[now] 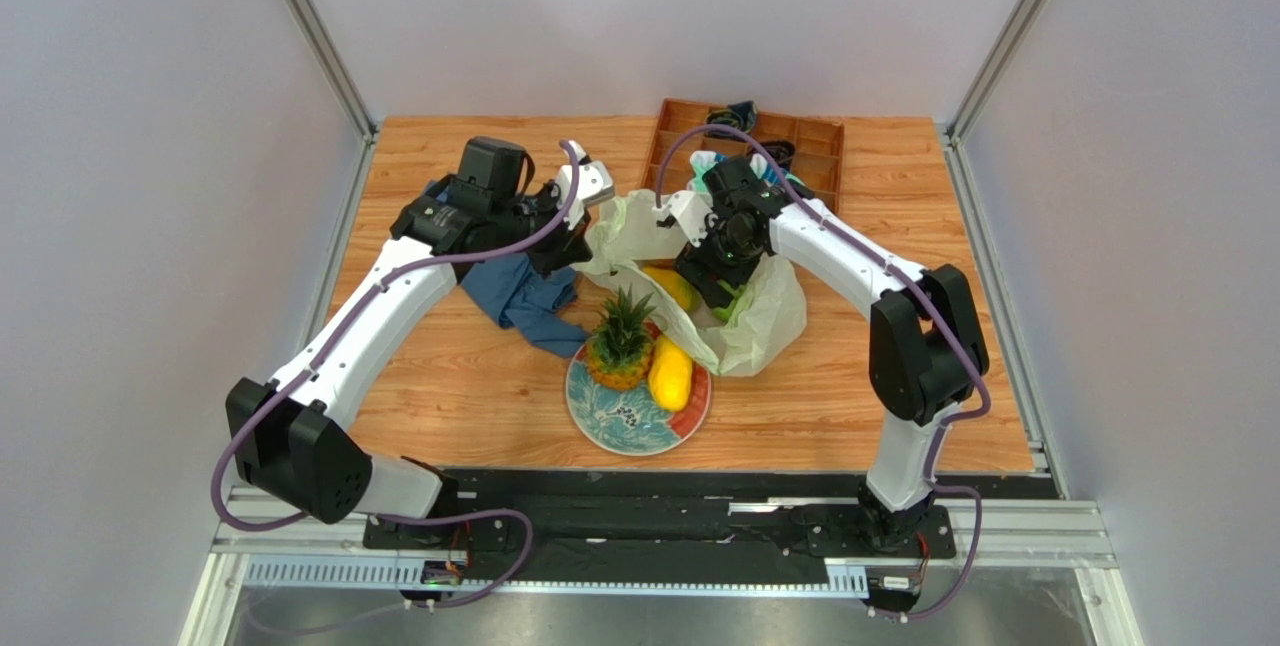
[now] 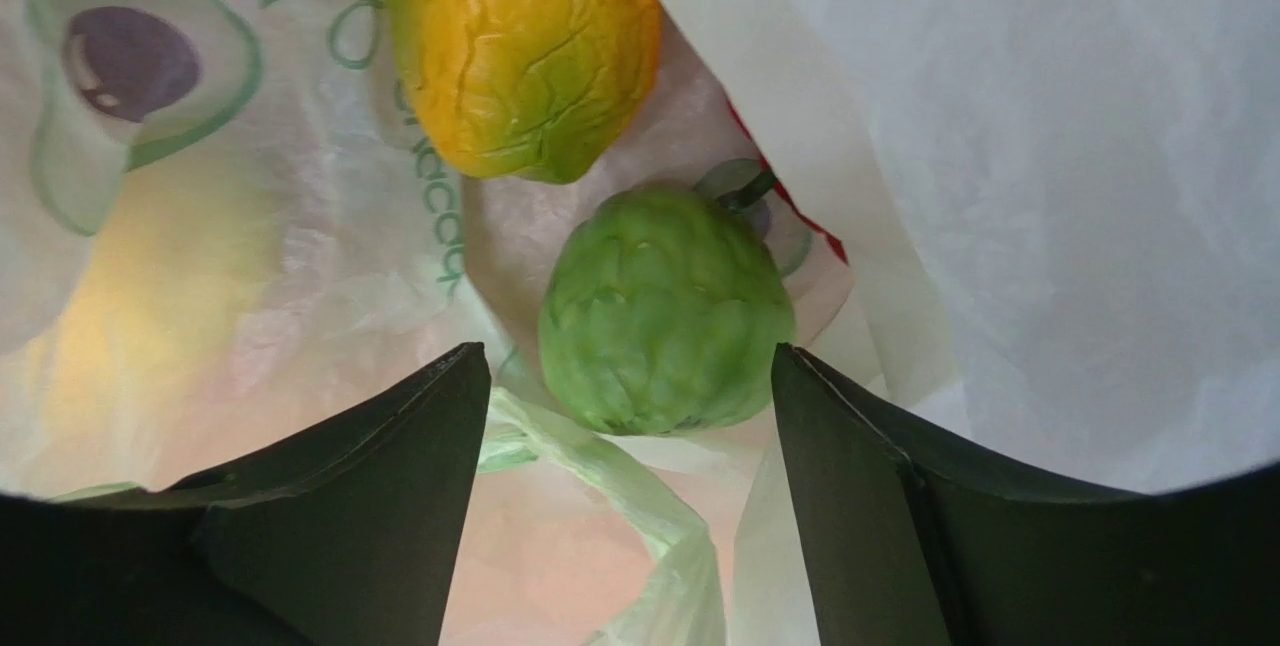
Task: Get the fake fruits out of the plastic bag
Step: Take out the fake fruit from the plastic bag, then place the fake fruit on the plate.
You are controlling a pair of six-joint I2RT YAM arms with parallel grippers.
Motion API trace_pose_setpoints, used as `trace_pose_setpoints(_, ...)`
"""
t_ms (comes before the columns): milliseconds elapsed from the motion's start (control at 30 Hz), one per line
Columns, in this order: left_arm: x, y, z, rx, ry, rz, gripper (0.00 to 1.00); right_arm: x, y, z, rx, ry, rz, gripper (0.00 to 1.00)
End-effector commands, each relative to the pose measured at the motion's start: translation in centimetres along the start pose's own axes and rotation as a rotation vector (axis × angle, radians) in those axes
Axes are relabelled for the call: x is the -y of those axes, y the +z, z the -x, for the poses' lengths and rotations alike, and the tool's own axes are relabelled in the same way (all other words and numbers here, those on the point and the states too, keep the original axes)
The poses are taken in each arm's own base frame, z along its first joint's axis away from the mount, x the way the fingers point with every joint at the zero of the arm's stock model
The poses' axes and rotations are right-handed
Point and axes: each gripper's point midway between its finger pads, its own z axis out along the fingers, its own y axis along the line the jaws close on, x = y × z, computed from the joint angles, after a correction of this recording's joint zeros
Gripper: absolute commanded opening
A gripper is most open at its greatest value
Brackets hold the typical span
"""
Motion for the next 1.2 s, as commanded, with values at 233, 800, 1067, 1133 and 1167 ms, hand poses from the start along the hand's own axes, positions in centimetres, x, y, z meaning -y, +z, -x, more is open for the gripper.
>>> trace_pose_setpoints(233, -1.0, 0.1, 2.7, 0.065, 0.028, 0.016, 0.00, 1.9, 2.6, -2.8, -0.188, -0.038, -0.040, 0.80)
trace_pose_setpoints(800, -2.5, 1.5, 6.6, 0.175, -0.137, 0.027, 0.00, -8.3, -18.1, 6.1, 0.473, -0.322, 0.036, 0.55)
trace_pose_setpoints(1067, -1.8, 0.9, 8.9, 0.237, -0.204, -0.046, 0.00, -19.0, -16.5, 9.6, 0.494, -0.745, 0.196, 0.56)
trace_pose_setpoints(1133, -1.7, -0.1, 9.3, 0.264, -0.225, -0.059, 0.00, -20.8, -15.5, 10.5, 0.482, -0.876, 0.201, 0.55)
trace_pose_setpoints(1167, -1.5, -0.2, 8.8, 0.263, -0.239, -0.063, 0.00, -22.7, -15.2, 10.7, 0.488, -0.994, 0.210, 0.56)
